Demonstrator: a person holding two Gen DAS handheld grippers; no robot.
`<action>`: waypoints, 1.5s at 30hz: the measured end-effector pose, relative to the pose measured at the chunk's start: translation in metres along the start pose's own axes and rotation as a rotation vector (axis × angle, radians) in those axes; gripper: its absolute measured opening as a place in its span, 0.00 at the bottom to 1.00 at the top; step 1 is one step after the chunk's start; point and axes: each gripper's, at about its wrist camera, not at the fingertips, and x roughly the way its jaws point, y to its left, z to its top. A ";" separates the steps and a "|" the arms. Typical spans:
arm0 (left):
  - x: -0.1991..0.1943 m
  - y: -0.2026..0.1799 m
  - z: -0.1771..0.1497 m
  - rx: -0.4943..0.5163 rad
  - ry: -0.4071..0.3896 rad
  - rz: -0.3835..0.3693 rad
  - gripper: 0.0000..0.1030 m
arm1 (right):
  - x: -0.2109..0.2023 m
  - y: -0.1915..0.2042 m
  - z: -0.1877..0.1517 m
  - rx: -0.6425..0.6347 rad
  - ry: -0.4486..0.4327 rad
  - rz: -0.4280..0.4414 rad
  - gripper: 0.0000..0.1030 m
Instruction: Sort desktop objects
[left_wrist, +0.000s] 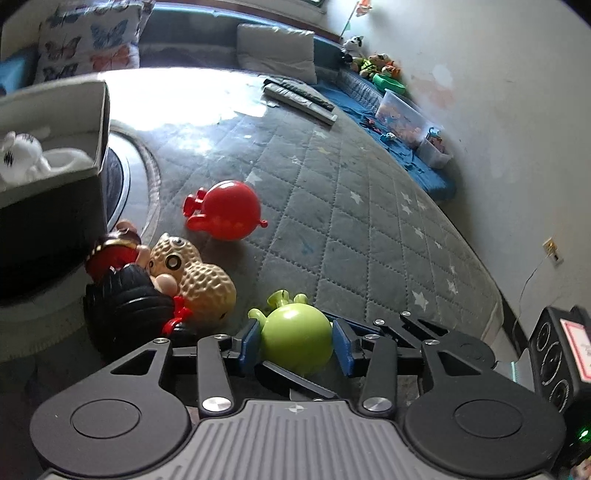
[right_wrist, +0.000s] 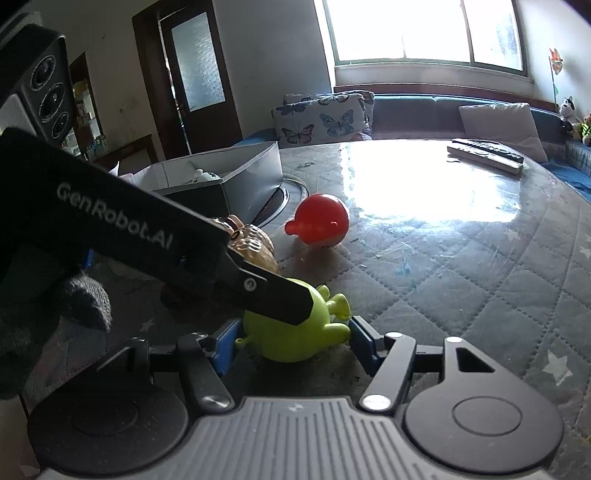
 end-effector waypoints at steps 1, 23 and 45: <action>0.000 0.003 0.001 -0.016 0.005 -0.009 0.44 | 0.000 0.001 0.000 -0.011 -0.001 -0.004 0.63; -0.001 0.012 -0.001 -0.104 0.014 -0.074 0.45 | -0.002 0.000 -0.002 -0.038 -0.003 0.010 0.64; -0.084 0.041 0.019 -0.152 -0.253 -0.091 0.45 | -0.011 0.055 0.071 -0.277 -0.118 0.023 0.62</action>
